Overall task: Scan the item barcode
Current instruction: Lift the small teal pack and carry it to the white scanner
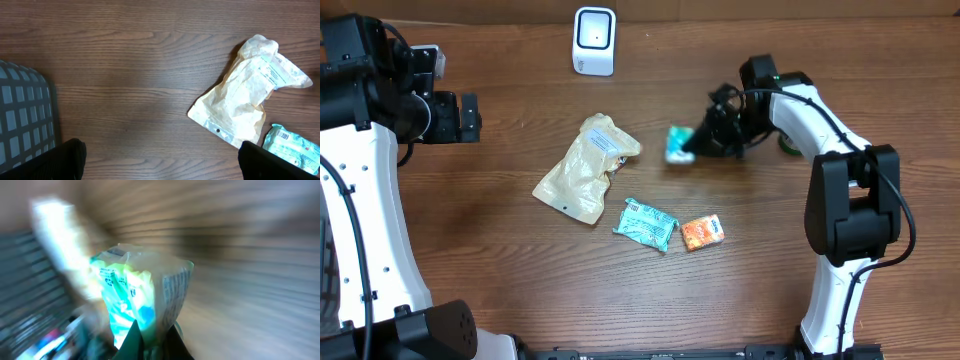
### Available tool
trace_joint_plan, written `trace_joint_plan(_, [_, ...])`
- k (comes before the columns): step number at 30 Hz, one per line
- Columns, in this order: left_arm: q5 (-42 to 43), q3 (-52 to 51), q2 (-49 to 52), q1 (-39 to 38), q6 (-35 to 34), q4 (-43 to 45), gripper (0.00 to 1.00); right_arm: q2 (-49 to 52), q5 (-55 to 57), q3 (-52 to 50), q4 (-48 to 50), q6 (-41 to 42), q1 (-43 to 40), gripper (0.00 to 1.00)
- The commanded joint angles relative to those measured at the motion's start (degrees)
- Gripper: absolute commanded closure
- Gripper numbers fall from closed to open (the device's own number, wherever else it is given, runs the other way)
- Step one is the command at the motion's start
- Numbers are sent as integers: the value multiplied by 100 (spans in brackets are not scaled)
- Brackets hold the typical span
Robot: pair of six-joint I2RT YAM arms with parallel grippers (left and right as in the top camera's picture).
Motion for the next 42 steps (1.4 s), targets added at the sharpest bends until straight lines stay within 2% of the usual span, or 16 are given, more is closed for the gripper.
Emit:
trace_joint_plan(1, [-2,-17,35,-70,122,2,0,-323,-2133,411,22,-306,195,96])
trace_joint_plan(11, [-2,-17,35,-72,122,2,0,-372,-4271,857,114,-256,439,96])
trace_joint_plan(18, [-2,-17,35,-72,122,2,0,-741,-4271,892,81,-144,437,96])
trace_joint_plan(33, [0,-17,35,-72,122,-2,0,-2409,-4269,892,232,313,459,96])
trace_joint_plan(39, [-7,-17,35,-72,125,0,0,-2590,-4269,892,251,800,474,96])
trace_joint_plan(42, [-4,-17,35,-72,122,0,0,-2640,-4266,894,468,1473,476,96])
